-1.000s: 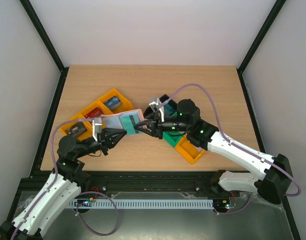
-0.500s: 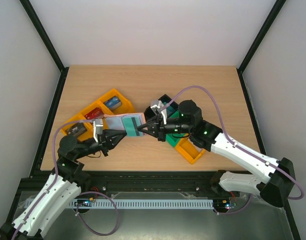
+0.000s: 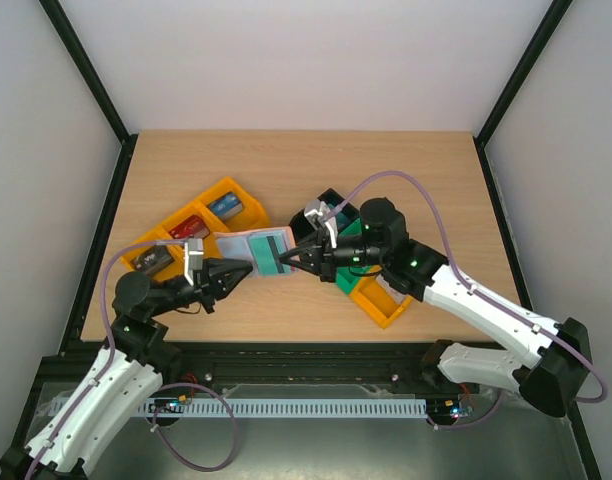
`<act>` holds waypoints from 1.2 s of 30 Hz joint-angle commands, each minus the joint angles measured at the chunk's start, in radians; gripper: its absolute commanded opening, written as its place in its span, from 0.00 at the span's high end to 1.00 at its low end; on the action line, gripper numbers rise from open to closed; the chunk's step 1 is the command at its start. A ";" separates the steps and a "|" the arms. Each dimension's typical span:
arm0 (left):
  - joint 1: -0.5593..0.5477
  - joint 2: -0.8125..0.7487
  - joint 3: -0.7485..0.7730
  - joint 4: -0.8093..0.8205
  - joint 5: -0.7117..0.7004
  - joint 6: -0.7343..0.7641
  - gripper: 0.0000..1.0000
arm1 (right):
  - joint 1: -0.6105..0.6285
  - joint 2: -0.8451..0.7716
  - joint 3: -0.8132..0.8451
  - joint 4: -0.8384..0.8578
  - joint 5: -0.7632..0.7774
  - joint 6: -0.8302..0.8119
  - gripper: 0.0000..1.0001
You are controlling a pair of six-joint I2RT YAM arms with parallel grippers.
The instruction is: Take the credit cards out of the card holder
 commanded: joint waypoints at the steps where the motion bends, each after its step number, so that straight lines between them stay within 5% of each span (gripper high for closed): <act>1: -0.007 0.012 0.028 0.074 0.051 -0.009 0.95 | -0.002 0.018 0.029 0.092 -0.040 0.026 0.97; 7: -0.006 0.038 0.026 -0.030 -0.087 -0.046 0.81 | -0.001 0.061 0.030 0.166 -0.129 0.092 0.97; 16: -0.011 0.080 -0.020 0.087 -0.049 -0.190 0.75 | 0.009 0.097 0.045 0.194 -0.175 0.116 0.98; 19: -0.013 0.081 -0.033 0.148 -0.019 -0.230 0.77 | 0.011 0.099 0.049 0.209 -0.174 0.114 0.98; 24: -0.022 0.082 -0.020 0.205 0.033 -0.223 0.98 | 0.010 0.103 0.051 0.225 -0.158 0.113 0.98; 36: 0.021 0.027 0.005 0.012 -0.023 -0.166 0.82 | 0.008 0.022 0.062 0.104 -0.145 0.023 0.98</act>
